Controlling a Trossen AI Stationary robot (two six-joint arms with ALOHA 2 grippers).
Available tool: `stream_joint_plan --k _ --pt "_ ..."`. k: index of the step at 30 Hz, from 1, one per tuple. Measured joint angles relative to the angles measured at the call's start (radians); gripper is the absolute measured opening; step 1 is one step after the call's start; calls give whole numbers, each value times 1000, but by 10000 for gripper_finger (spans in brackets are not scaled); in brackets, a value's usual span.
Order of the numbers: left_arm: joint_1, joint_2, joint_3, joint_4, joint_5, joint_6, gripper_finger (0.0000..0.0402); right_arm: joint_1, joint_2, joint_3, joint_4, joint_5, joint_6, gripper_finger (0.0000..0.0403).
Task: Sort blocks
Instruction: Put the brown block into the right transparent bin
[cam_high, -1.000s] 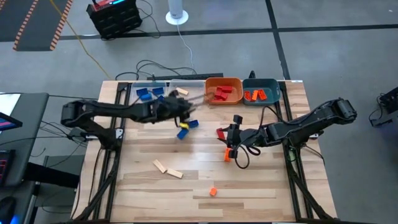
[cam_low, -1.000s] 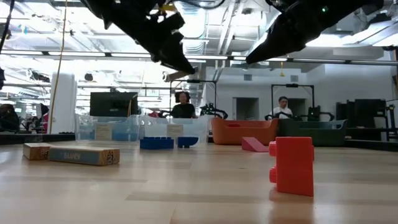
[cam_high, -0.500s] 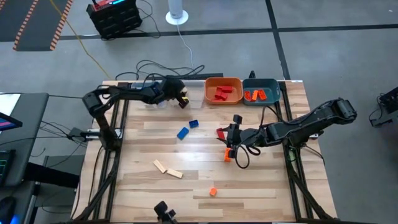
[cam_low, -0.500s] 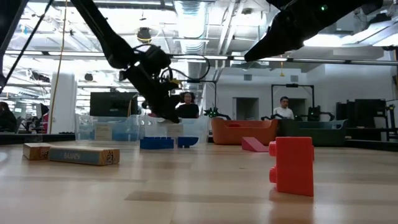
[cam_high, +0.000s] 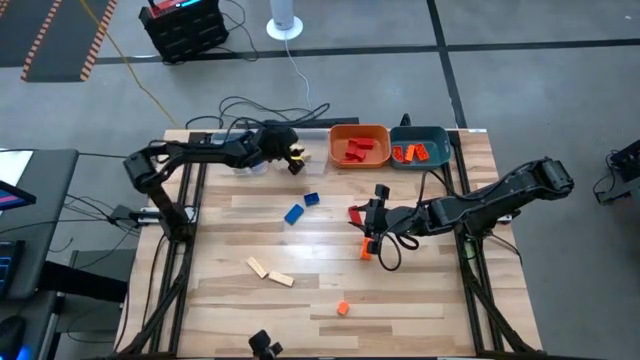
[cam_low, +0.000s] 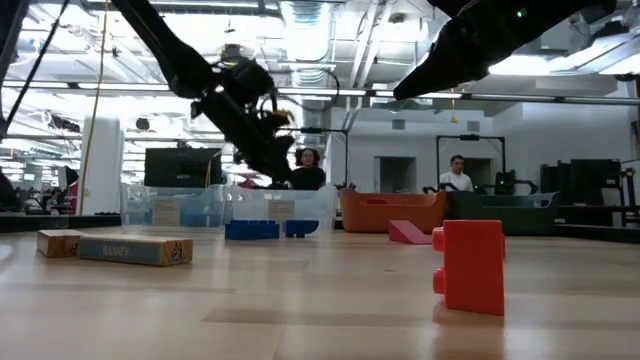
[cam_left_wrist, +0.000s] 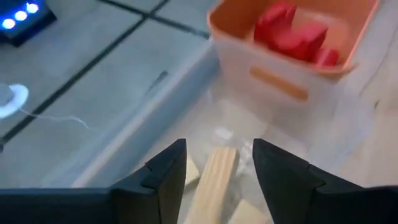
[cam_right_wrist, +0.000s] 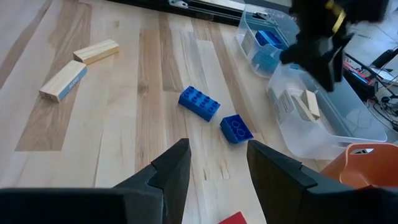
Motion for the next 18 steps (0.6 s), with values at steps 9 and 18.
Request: stream_joint_plan --k 9,18 --pt "-219 -126 1 -167 73 93 187 -25 0 0 -22 -1 73 191" --pt "-549 -128 0 -332 -220 27 187 -130 98 0 -126 -1 340 202"
